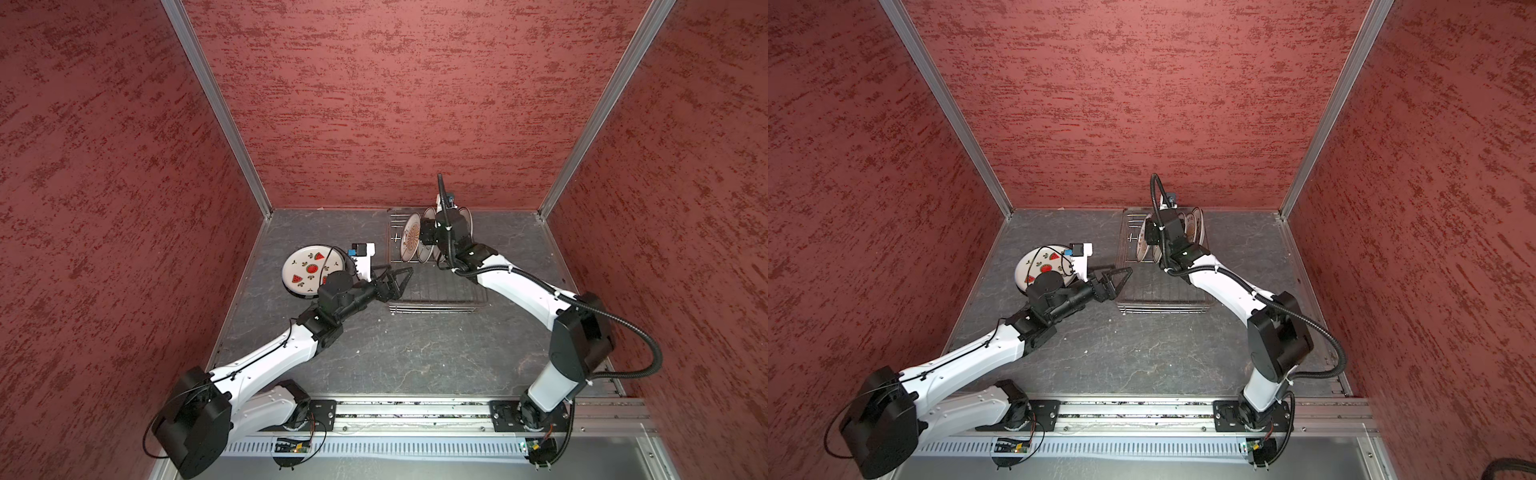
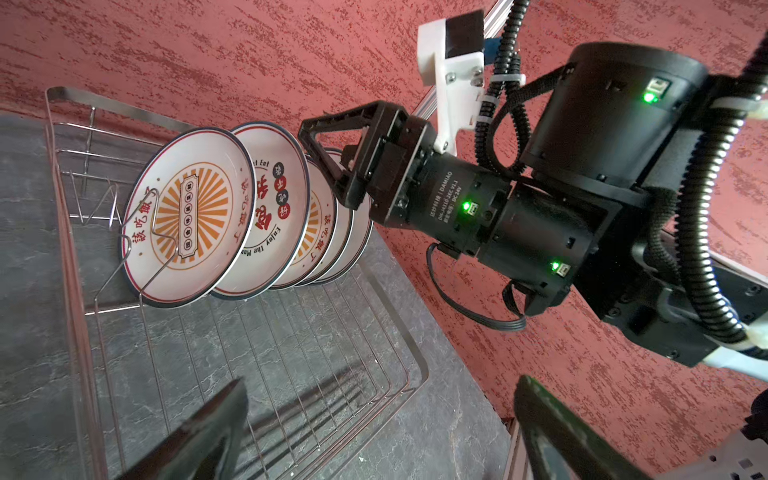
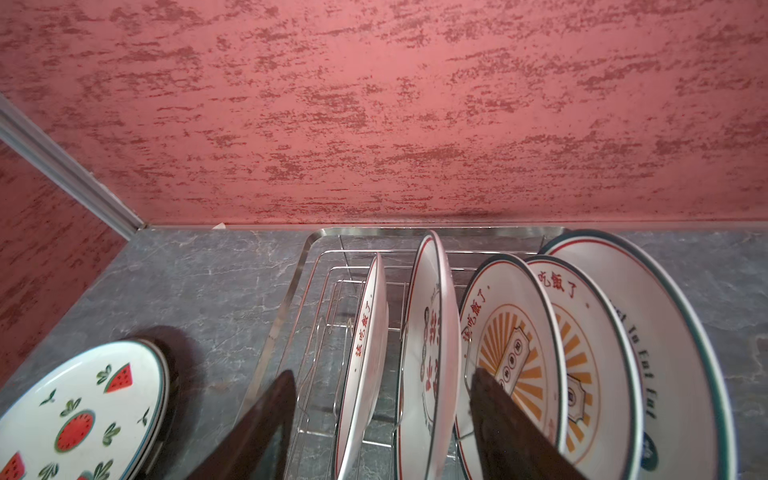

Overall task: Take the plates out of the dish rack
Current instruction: 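Insert the right gripper between rack plates and grip a printed plate rim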

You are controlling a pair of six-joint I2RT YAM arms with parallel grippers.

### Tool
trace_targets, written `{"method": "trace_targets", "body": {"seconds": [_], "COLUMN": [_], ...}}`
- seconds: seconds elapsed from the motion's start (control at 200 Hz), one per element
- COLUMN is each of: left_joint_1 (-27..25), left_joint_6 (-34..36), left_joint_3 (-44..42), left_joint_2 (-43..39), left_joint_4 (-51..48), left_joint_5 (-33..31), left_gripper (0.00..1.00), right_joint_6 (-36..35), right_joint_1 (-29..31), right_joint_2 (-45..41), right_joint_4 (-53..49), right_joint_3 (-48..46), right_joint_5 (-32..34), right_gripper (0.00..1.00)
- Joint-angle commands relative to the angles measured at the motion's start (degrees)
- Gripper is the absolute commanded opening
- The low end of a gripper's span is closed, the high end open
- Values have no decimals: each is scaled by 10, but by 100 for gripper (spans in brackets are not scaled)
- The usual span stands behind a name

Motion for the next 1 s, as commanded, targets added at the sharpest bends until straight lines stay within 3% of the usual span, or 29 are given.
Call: {"method": "trace_targets", "body": {"seconds": [0.0,0.251,0.391,0.501,0.992], "left_joint_1": [-4,-5,-4,-4,-3], "left_joint_6": [-3,-9,-20,-25,-28], "left_joint_3": [10,8,2,-1,-2], "left_joint_2": [13,28,38,44,51], "left_joint_4": [38,48,61,69,67], "left_joint_5": [2,-7,-9,-10,-26], "left_gripper": [99,99,99,100,99], "right_joint_6": [0,-5,-5,-3,8], "right_joint_1": [-10,-15,-16,-17,-25], "right_joint_2": [20,71,98,116,165], "right_joint_4": [-20,-45,-68,-74,-81], "right_joint_3": [34,77,102,114,137], "right_joint_5": [40,38,66,86,128], "right_gripper": [60,46,43,34,33]}}
